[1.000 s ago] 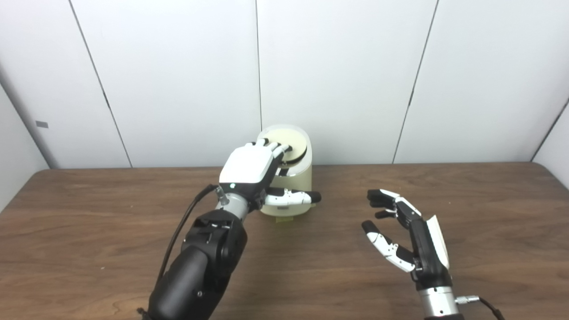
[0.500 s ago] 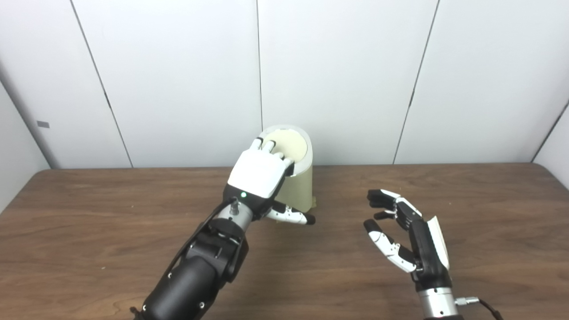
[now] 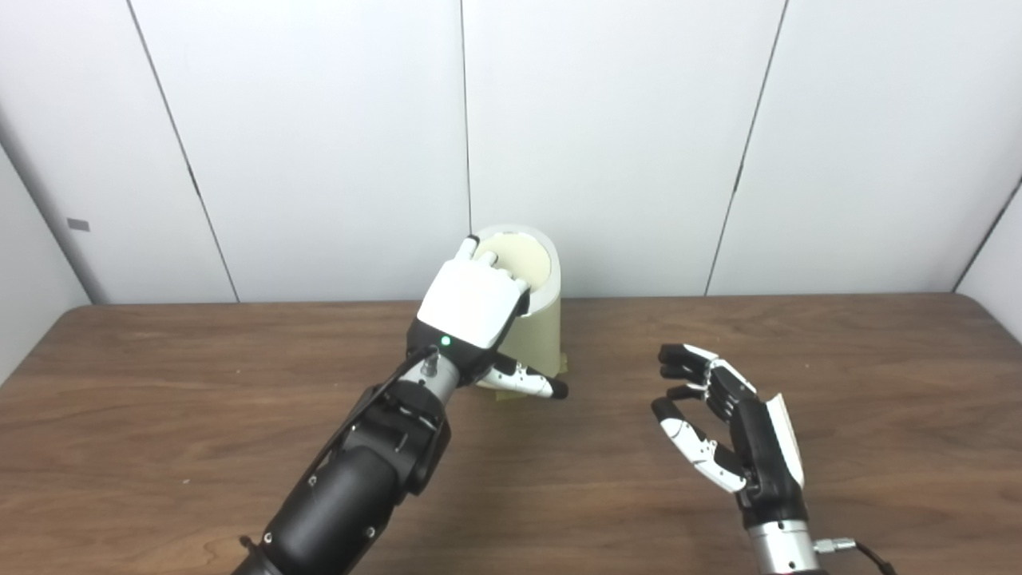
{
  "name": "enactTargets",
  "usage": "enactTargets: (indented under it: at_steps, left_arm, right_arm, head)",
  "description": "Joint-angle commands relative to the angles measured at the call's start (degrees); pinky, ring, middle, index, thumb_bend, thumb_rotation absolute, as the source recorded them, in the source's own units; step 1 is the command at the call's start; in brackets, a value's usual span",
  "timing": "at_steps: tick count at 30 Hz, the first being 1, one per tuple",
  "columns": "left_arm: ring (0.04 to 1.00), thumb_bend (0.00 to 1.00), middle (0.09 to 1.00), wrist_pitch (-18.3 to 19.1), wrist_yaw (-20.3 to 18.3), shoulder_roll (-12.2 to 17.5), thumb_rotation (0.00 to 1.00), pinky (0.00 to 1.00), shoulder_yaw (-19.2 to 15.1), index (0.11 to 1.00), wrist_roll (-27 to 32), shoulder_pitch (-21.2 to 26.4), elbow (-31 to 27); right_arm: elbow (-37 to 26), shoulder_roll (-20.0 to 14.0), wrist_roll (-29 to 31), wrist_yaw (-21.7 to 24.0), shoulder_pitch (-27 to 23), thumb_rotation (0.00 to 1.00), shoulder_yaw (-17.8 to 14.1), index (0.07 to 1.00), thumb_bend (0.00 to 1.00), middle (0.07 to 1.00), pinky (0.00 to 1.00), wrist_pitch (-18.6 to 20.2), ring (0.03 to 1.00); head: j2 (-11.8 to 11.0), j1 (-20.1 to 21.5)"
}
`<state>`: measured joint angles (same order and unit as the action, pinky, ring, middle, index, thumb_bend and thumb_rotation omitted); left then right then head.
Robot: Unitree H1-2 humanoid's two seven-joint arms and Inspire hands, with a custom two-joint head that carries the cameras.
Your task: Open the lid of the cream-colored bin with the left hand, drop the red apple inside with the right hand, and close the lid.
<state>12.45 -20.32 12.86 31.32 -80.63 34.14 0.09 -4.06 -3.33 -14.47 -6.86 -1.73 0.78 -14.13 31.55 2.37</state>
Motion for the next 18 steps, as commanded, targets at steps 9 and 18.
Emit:
enactTargets:
  at_steps: [9,18]
  left_arm:
    - [0.856,0.7,0.841,-6.89,25.72,-3.64,0.89,1.0,-5.85,0.875,12.4,-4.83,2.54]
    - [1.0,0.67,1.0,-5.37,22.68,-4.58,0.97,1.0,-6.33,1.0,12.56,-5.04,-0.08]
  right_arm:
    - [-1.83,-0.03,-0.56,-0.53,-1.56,0.45,-0.33,0.723,0.23,0.742,0.62,-1.39,0.721]
    - [-1.64,0.38,-1.59,-0.77,-1.62,0.46,-0.4,0.718,0.24,0.733,0.61,-0.18,0.717]
  head:
    - [-0.04,0.16]
    - [-0.31,0.27]
